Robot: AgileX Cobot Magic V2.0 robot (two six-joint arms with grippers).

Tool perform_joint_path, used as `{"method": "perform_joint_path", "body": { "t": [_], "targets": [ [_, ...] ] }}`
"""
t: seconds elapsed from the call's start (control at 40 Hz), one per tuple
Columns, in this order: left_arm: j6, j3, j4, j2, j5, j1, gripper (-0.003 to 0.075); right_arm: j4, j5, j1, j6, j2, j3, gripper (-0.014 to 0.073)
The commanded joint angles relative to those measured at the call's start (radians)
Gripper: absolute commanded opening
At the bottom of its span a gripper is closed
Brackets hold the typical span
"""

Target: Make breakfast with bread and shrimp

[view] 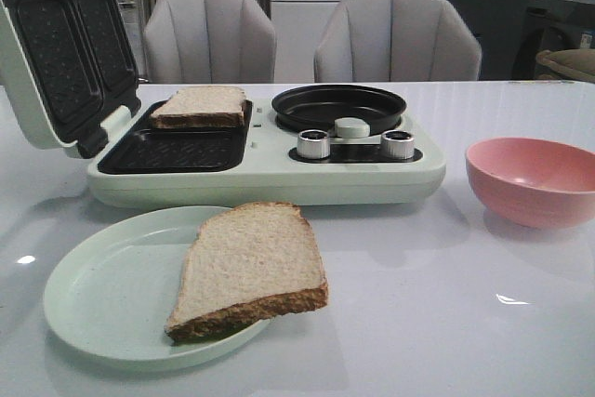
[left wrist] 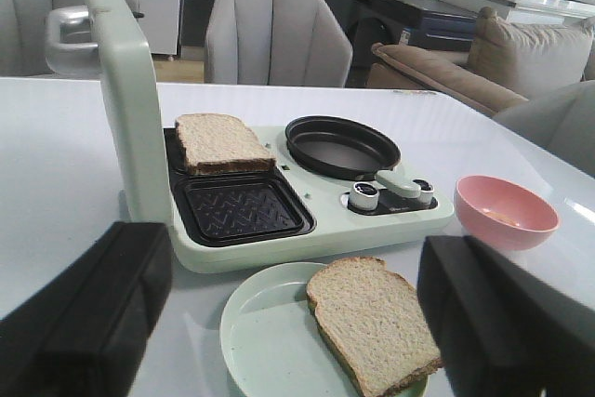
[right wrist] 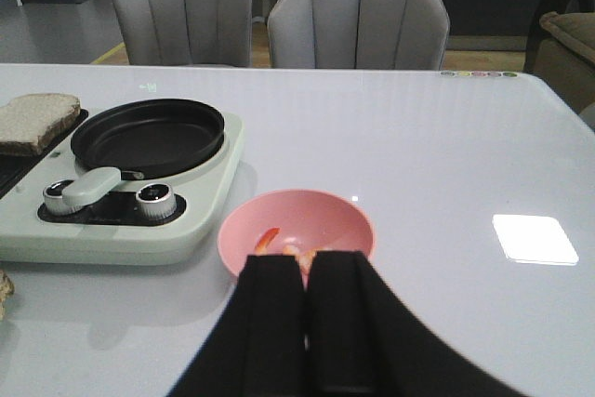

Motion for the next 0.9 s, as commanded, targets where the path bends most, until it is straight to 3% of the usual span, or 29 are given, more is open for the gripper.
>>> {"method": "perform_joint_path", "body": {
  "t": [0.0, 0.23, 0.28, 0.45, 0.88],
  "targets": [
    [-0.01, -0.025, -0.007, 0.013, -0.076, -0.002, 0.0603, 0.004, -0.031, 0.001, -0.002, 0.026, -0.028, 0.016],
    [-0.01, -0.025, -0.007, 0.013, -0.076, -0.002, 0.0603, 0.012, 0.1, 0.001, -0.002, 0.124, -0.112, 0.048],
    [-0.01, -0.025, -0.007, 0.013, -0.076, -0.002, 0.0603, 0.023, 0.128, 0.01, -0.002, 0.161, -0.136, 0.0512],
    [-0.01, -0.025, -0.007, 0.013, -0.076, -0.002, 0.0603, 0.091, 0.214, 0.074, -0.002, 0.336, -0.224, 0.051],
    [-0.01, -0.025, -0.007, 0.013, -0.076, -0.002, 0.0603, 0.497, 0.333, 0.183, -0.066, 0.875, -0.456, 0.051]
  ]
}}
